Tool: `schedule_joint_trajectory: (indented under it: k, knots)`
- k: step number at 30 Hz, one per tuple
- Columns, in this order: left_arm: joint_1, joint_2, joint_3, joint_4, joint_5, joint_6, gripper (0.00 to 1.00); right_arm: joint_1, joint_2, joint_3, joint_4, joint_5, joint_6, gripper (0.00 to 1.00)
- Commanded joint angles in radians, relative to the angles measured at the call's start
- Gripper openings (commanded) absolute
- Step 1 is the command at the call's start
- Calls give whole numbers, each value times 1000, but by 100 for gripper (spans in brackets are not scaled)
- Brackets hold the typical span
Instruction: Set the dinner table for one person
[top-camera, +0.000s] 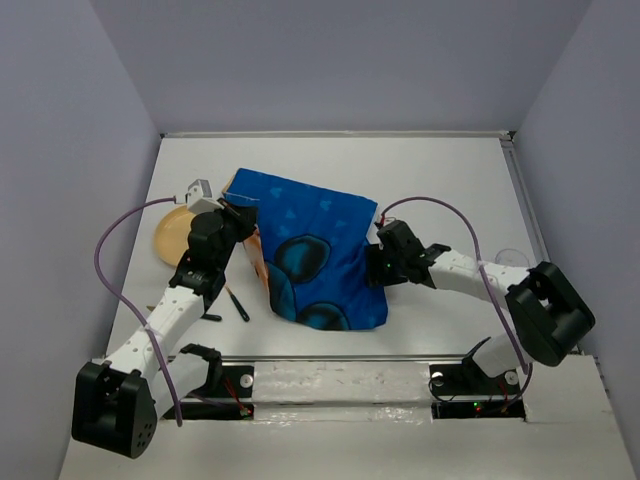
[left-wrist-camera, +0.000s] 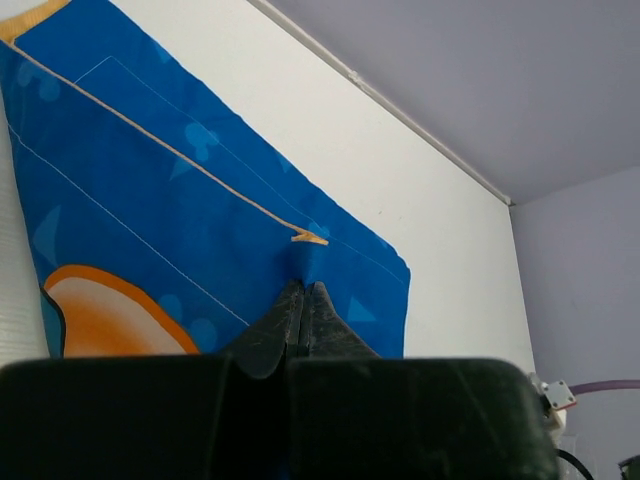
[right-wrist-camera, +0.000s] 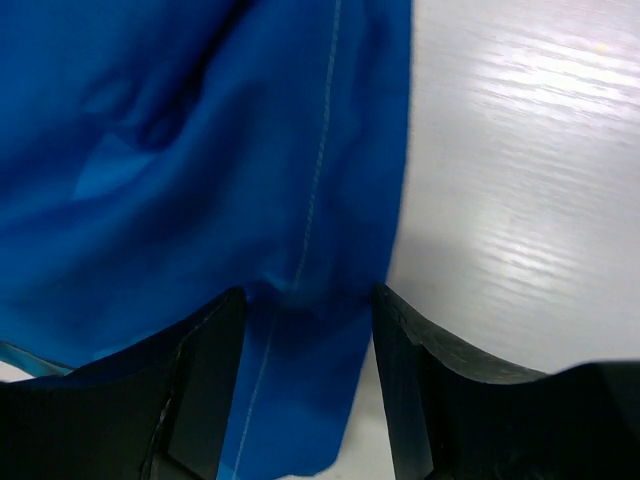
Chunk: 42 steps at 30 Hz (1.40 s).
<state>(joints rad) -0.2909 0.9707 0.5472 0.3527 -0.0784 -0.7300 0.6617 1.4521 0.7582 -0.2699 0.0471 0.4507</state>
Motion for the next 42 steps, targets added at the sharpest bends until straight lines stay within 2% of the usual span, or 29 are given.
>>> schedule_joint_trajectory:
  k: [1,4,5,7,8,10,15,16,18,19,20,21,22,24,26,29,34,37,40,42]
  knots:
    - [-4,-26,8,60,25,11,0,3,74,13,144,-82,32,58]
    - [-7,-24,-3,68,25,9,0,3,113,23,146,-53,29,39]
    - [-8,-23,-10,74,26,7,0,3,113,26,144,-12,31,24]
    - [-11,-20,-15,81,31,4,0,-10,103,27,141,42,32,17]
    - [-13,-18,-18,84,32,3,0,-10,88,30,136,52,28,8]
    - [-14,-20,-20,86,38,1,0,-51,71,41,110,100,5,1]
    - [-28,-27,-23,91,43,-5,0,-149,-44,120,-21,256,-61,0]
    - [-31,-26,-24,91,45,-5,0,-149,-56,141,-40,293,-76,2]
    - [-40,-23,-27,91,45,-8,0,-149,-71,183,-106,375,-110,17]
    - [-44,-24,-29,92,43,-8,0,-149,-78,211,-120,379,-116,27]
    - [-45,-27,-30,92,42,-9,0,-149,-85,216,-129,364,-131,53]
    - [-47,-35,-30,91,40,-8,0,-149,-105,217,-137,331,-139,68]
    - [-47,-39,-23,86,35,-5,0,-149,-119,216,-146,239,-141,80]
    - [-47,-62,-6,65,23,10,0,-149,-162,179,-146,145,-118,87]
    - [-47,-81,37,20,2,24,0,-149,-247,127,-138,59,-96,88]
    - [-47,-112,80,-12,-3,37,0,-149,-335,9,-140,34,-26,87]
    - [-50,-161,77,-15,17,27,0,-149,-513,-161,-143,28,184,79]
    - [-53,-179,57,-15,32,21,0,-149,-558,-188,-198,178,299,75]
    - [-62,-205,31,-12,31,14,0,-149,-558,-178,-276,263,368,72]
    - [-70,-222,2,0,23,12,0,-149,-527,-186,-282,293,413,65]
